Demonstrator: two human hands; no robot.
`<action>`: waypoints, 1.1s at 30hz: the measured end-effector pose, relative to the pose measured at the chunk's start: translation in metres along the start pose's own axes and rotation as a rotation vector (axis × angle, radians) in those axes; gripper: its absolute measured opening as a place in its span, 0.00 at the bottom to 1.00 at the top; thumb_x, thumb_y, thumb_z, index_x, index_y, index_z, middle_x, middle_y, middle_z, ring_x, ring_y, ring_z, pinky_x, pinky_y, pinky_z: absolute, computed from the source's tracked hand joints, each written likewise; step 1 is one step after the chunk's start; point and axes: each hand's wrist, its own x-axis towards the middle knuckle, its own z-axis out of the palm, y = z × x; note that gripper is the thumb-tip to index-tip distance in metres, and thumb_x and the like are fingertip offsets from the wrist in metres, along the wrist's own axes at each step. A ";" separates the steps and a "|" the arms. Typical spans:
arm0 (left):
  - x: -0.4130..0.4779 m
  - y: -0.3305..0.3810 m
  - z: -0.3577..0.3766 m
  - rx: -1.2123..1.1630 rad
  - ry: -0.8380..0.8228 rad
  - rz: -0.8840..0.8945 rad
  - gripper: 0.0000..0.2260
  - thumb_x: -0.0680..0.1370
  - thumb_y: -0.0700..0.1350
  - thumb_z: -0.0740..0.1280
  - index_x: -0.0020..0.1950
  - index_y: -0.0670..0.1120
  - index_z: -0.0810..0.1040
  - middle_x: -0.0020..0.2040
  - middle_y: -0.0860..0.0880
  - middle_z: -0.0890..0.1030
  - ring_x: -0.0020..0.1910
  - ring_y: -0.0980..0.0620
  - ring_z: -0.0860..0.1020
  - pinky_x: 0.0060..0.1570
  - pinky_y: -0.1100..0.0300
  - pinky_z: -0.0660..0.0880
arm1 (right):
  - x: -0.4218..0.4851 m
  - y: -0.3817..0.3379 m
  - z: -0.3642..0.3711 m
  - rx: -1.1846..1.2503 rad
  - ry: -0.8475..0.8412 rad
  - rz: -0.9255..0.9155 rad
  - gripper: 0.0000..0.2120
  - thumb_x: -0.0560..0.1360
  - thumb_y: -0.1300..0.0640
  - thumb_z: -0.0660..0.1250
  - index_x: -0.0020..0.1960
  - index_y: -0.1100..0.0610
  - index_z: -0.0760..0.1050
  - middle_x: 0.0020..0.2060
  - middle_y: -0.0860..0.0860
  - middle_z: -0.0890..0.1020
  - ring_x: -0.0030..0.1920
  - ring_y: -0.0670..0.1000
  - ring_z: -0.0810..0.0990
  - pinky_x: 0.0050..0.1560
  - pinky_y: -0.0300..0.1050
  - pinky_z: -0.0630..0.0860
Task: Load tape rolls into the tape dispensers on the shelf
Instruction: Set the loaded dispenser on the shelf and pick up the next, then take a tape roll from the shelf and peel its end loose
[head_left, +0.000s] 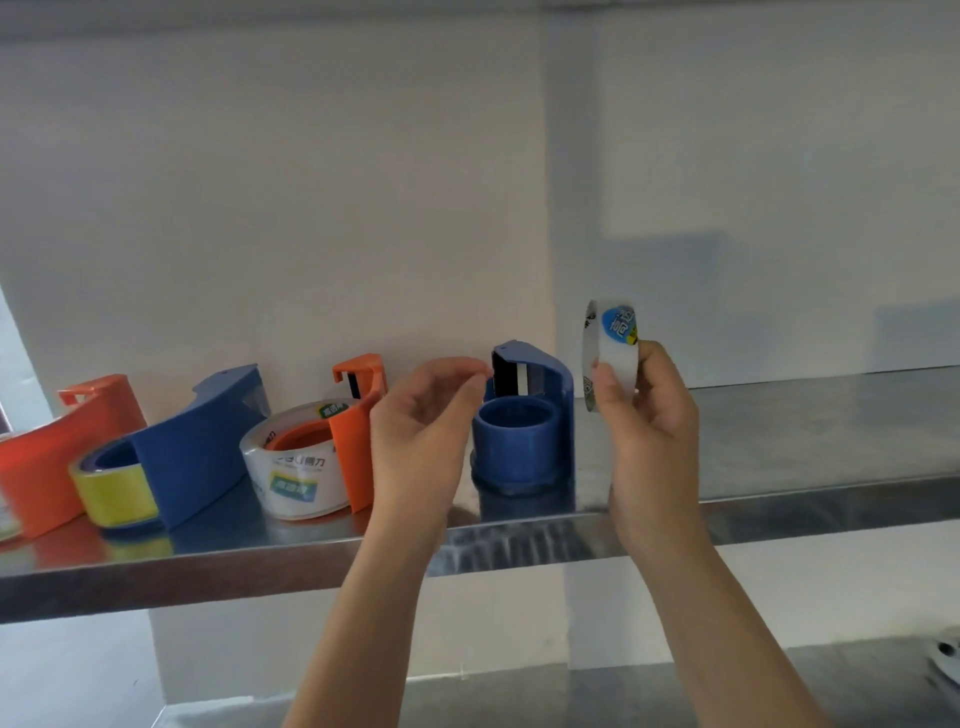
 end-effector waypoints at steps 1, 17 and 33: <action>-0.002 0.001 0.000 -0.019 -0.020 0.022 0.06 0.75 0.38 0.69 0.46 0.48 0.82 0.42 0.56 0.85 0.43 0.62 0.82 0.41 0.73 0.75 | -0.001 0.000 0.000 -0.052 -0.021 -0.030 0.05 0.75 0.58 0.65 0.48 0.60 0.73 0.44 0.54 0.79 0.45 0.48 0.78 0.46 0.43 0.77; -0.006 0.035 -0.007 -0.382 -0.504 0.075 0.07 0.68 0.40 0.70 0.45 0.44 0.84 0.43 0.49 0.86 0.46 0.53 0.84 0.47 0.64 0.78 | -0.030 -0.067 0.005 -0.151 -0.045 -0.076 0.07 0.67 0.62 0.73 0.44 0.63 0.81 0.42 0.62 0.80 0.45 0.57 0.79 0.52 0.51 0.76; -0.061 0.055 0.052 -0.711 -0.850 -0.093 0.06 0.71 0.33 0.69 0.45 0.40 0.84 0.41 0.46 0.86 0.42 0.51 0.83 0.46 0.59 0.80 | -0.090 -0.140 -0.047 -0.426 0.245 -0.132 0.07 0.73 0.60 0.66 0.46 0.56 0.82 0.39 0.51 0.85 0.43 0.46 0.80 0.48 0.39 0.77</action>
